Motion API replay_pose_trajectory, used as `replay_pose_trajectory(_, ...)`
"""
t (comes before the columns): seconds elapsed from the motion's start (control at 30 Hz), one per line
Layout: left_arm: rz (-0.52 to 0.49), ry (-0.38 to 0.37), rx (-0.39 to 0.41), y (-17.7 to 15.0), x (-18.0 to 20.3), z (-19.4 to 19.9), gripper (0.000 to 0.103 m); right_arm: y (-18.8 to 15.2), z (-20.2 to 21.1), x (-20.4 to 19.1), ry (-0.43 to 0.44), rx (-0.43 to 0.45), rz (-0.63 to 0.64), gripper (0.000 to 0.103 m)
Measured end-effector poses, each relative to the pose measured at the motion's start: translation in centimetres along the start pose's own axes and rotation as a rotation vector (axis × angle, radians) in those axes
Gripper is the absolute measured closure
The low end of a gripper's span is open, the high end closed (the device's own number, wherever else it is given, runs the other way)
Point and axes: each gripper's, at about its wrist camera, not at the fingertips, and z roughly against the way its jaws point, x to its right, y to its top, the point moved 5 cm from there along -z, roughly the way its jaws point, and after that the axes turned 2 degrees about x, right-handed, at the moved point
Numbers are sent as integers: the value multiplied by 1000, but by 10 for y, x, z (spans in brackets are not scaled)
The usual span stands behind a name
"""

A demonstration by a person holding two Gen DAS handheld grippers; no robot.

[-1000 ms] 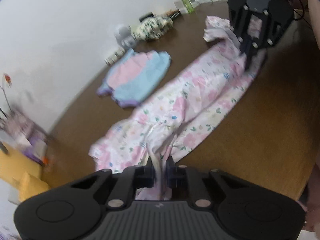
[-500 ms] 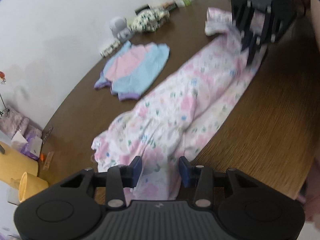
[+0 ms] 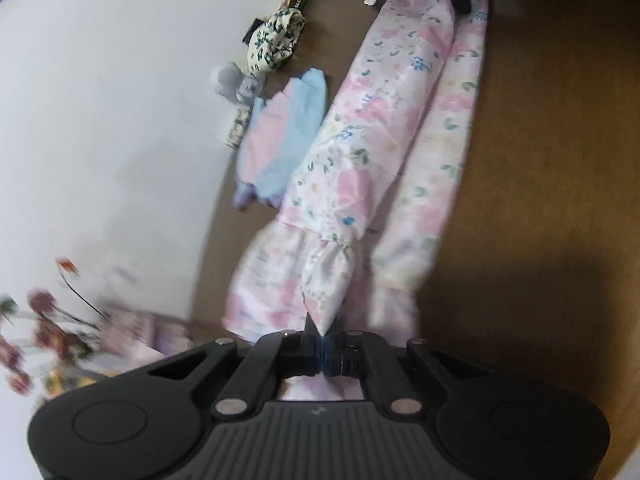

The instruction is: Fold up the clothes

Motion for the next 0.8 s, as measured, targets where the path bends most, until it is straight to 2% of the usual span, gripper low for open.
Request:
replay_pose_trajectory(0.07,51,-22,-11,-5,1,2,102,0,8,0,17,30,-16,95)
replay_pose_trajectory(0.13,111,-37,-26,-12,-3,4,96,0,16,1,34,59,-31,84)
replay_pose_trajectory(0.17,145,-43,-34,-15,-6,6,94,0,20,1,42,74,-39,74)
replay_pose_trajectory(0.23,216,-50,-48,-22,-12,11,81,0,28,1,59,104,-55,72)
replay_pose_trajectory(0.3,301,-40,-55,-32,-24,20,51,-4,43,8,54,151,-108,69)
replay_pose_trajectory(0.4,438,-50,-56,-49,-40,33,41,-17,75,30,0,238,-246,61)
replay_pose_trajectory(0.53,604,-60,-30,-61,-62,53,39,-62,111,87,-160,262,-497,57)
replay_pose_trajectory(0.6,708,-60,33,-55,-79,63,39,-84,117,115,-202,241,-585,57)
replay_pose_trajectory(0.67,802,-76,110,-37,-94,68,40,-99,116,142,-226,206,-641,57)
replay_pose_trajectory(0.73,817,-103,137,-5,-101,60,41,-105,109,164,-200,186,-686,57)
replay_pose_trajectory(0.8,835,-189,163,32,-98,44,42,-107,96,185,-181,151,-704,57)
